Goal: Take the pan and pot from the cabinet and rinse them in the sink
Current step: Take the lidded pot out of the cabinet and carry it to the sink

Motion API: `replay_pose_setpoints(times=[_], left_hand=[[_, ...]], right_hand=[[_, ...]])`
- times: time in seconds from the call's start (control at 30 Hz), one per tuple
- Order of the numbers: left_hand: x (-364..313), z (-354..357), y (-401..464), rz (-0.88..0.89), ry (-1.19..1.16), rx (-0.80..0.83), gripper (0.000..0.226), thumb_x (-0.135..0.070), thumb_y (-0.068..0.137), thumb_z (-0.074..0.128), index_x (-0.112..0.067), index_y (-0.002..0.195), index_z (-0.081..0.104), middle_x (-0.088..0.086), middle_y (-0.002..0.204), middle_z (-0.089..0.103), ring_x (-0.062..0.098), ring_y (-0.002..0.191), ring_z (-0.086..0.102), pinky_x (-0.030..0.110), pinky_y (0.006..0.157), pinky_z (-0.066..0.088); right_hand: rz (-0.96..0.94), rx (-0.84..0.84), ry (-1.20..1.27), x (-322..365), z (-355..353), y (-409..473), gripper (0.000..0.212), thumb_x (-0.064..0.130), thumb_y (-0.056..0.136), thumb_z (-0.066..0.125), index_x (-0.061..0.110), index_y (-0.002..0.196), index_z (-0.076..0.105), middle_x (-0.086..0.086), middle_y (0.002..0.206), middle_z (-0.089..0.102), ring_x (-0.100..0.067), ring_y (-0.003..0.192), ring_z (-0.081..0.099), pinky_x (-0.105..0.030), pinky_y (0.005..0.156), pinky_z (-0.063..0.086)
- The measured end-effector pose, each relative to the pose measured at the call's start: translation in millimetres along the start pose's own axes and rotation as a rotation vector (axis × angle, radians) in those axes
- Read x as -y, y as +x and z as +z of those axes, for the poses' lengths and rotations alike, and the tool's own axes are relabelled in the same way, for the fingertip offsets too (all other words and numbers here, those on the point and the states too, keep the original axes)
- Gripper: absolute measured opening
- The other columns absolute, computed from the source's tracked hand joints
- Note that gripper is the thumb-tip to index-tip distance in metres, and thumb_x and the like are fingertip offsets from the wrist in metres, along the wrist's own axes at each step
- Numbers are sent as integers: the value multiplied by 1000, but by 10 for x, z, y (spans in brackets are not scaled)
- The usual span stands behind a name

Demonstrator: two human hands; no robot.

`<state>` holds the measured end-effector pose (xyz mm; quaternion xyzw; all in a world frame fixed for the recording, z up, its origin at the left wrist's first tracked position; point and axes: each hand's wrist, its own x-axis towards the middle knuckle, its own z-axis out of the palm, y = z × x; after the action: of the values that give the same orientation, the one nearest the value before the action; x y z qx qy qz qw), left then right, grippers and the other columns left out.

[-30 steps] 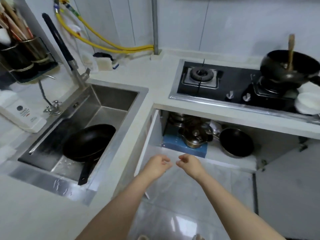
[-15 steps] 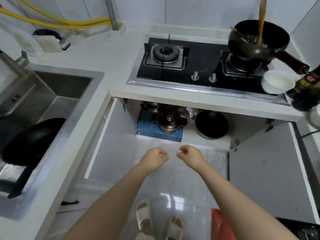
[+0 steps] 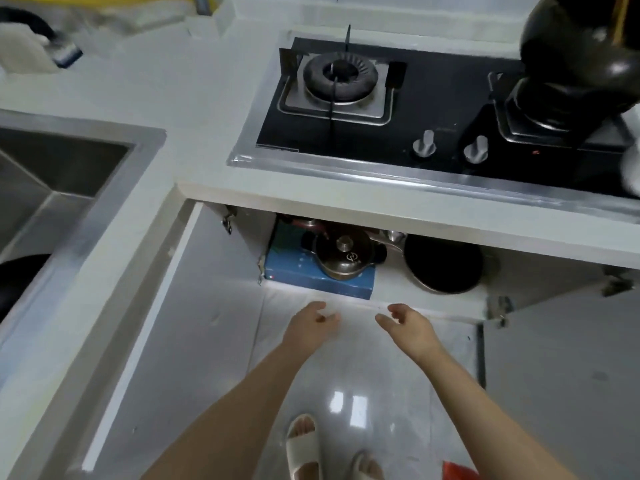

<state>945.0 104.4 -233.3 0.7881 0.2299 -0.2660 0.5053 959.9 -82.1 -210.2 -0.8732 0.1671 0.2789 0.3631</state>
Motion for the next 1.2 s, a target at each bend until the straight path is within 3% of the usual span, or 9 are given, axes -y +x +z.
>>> replay_pose_setpoints(times=[0.13,0.43,0.63,0.9,1.0,1.07,1.2], left_hand=[[315,162,850,2,-38,-109,58,-43,87,62,-19,137,45,6,129,57,22,116,55,33,104,41],[1086,689,3006,176,-121,-243,76,-43,87,61,-12,148,27,11,148,40,25,136,40,39,113,32],[1365,927,4044,221,-200,-297,83,-44,87,61,-6,149,20,13,154,28,27,142,29,35,115,25],[1413,861,4422,313,-559,-154,86,-40,86,63,-19,152,12,2,158,22,22,143,27,41,116,27],[1339,818,4427,316,-621,-101,85,-30,85,67,-21,151,14,-1,155,29,21,139,33,39,112,29],[1322,807,4408,313,-663,-63,79,-23,86,66,-22,150,19,-5,150,35,18,134,39,37,109,30],[1340,861,4405,324,-795,-13,70,-14,89,62,-26,147,26,-9,143,41,10,112,44,38,106,32]], right_hand=[[-3,-29,38,-260,334,737,57,43,89,55,14,137,45,-7,140,50,-25,127,48,-31,103,36],[-126,-166,234,-947,1254,2853,72,47,87,57,10,144,33,-8,148,39,-25,134,40,-35,109,33],[-173,-229,396,-1252,1732,3877,78,54,81,60,11,142,36,-8,148,41,-26,135,40,-38,111,34],[-327,-135,753,-1229,1963,4278,78,39,81,68,22,145,27,0,146,42,-20,134,39,-32,109,30],[-310,-127,834,-1197,1970,4329,89,38,74,75,26,146,23,1,145,44,-22,133,41,-41,112,33],[-295,-104,887,-1208,1993,4346,91,37,72,77,30,145,23,2,144,44,-23,133,40,-48,112,33],[-339,-103,998,-1235,2051,4366,79,25,75,76,30,140,31,6,129,52,-18,121,48,-47,109,38]])
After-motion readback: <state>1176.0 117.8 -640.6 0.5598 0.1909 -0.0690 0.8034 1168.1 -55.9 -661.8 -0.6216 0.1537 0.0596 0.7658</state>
